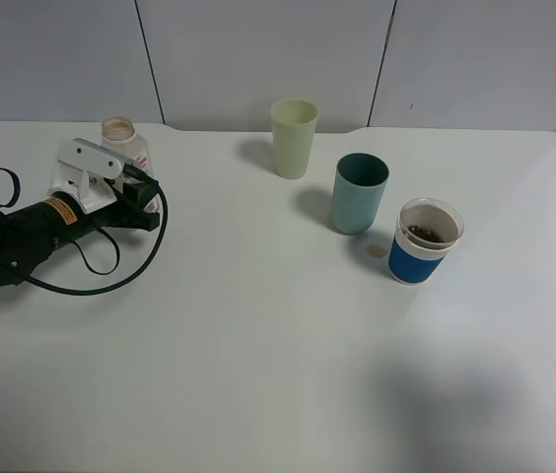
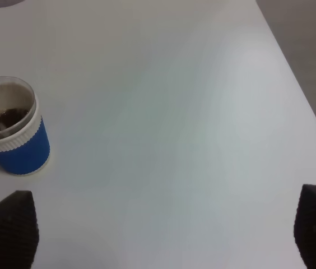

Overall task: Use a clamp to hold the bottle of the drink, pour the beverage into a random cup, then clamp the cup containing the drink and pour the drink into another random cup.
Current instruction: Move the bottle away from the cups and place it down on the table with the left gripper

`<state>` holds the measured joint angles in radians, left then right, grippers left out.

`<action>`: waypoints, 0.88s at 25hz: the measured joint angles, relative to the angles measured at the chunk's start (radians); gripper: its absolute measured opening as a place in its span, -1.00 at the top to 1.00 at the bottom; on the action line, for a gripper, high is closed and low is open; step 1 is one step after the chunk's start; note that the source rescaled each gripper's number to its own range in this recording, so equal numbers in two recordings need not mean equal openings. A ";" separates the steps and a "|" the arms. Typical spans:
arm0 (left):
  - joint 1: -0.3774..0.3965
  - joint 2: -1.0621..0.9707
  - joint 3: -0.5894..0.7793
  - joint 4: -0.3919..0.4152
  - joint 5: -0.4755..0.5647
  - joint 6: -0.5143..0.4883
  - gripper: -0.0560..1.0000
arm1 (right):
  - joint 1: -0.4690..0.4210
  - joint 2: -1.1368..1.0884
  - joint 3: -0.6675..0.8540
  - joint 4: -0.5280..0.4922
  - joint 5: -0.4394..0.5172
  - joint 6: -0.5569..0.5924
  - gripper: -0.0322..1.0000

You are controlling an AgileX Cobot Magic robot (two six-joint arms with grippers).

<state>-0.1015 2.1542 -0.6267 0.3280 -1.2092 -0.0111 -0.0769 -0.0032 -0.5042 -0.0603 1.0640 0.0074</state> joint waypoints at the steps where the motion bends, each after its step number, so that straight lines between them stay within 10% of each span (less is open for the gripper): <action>1: 0.000 0.000 0.000 0.000 0.000 0.000 0.88 | 0.000 0.000 0.000 0.000 0.000 0.000 -0.48; 9: 0.000 0.000 0.000 0.000 0.000 -0.003 -0.75 | 0.000 0.000 0.000 0.000 0.000 0.000 -0.48; 22: 0.000 -0.074 0.106 -0.019 0.000 -0.010 -0.88 | 0.000 0.000 0.000 0.000 -0.001 0.000 -0.48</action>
<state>-0.1015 2.0804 -0.5207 0.3086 -1.2092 -0.0212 -0.0769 -0.0032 -0.5042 -0.0603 1.0632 0.0074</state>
